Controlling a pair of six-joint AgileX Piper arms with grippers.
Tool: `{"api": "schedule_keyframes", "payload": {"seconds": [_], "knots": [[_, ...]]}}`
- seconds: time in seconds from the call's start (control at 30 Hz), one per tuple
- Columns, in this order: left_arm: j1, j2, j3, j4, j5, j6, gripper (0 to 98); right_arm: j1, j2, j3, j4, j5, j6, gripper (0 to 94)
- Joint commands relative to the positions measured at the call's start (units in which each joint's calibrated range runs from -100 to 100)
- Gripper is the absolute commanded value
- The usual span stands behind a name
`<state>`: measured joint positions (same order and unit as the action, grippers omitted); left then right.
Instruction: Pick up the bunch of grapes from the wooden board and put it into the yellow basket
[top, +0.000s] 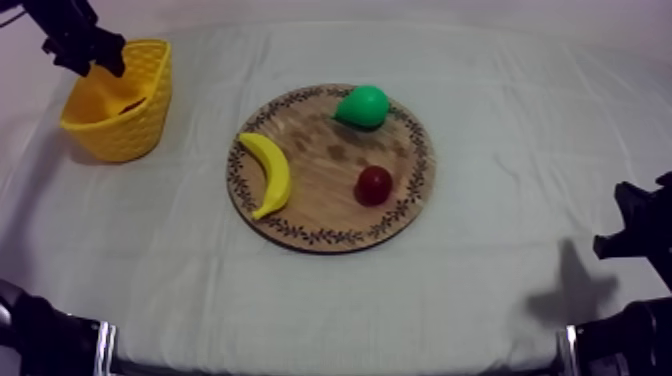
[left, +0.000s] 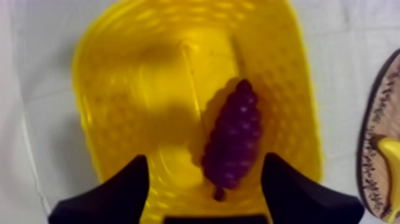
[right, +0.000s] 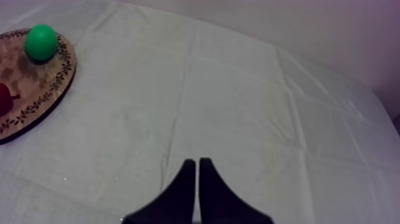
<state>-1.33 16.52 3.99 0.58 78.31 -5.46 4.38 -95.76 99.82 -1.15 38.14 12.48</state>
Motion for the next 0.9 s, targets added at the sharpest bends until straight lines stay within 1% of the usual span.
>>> {"api": "schedule_keyframes", "payload": {"seconds": [0.0,0.1,0.2,0.37,0.47,0.6,0.77,0.87], "knots": [[0.29,-6.03,2.19,0.16,-0.88,0.33,57.7,-0.01,0.0,-0.04,0.0,0.0,-0.01,0.3],[0.88,-11.62,5.56,0.21,-1.83,0.91,51.5,-0.01,0.0,-0.04,0.0,0.0,-0.01,0.3],[1.45,-16.79,8.95,0.45,-2.22,1.15,47.4,-0.01,0.0,-0.04,0.0,0.0,-0.01,0.3],[2.06,-25.67,15.98,1.83,-4.86,0.72,41.5,-0.01,0.0,-0.04,0.0,0.0,-0.01,0.3],[2.24,-31.68,21.65,2.47,-8.4,0.1,38.0,-0.01,0.0,-0.04,0.0,0.0,-0.01,0.3],[2.53,-40.22,29.78,2.72,-13.99,-0.53,32.9,-0.01,0.0,-0.04,0.0,0.0,-0.01,0.3],[3.28,-52.0,39.61,2.3,-21.36,-0.71,23.2,-0.01,0.0,-0.04,0.0,0.0,-0.01,0.3],[3.32,-59.08,45.44,2.06,-24.73,-0.62,17.1,-0.01,0.0,-0.04,0.0,0.0,-0.01,0.3]]}}
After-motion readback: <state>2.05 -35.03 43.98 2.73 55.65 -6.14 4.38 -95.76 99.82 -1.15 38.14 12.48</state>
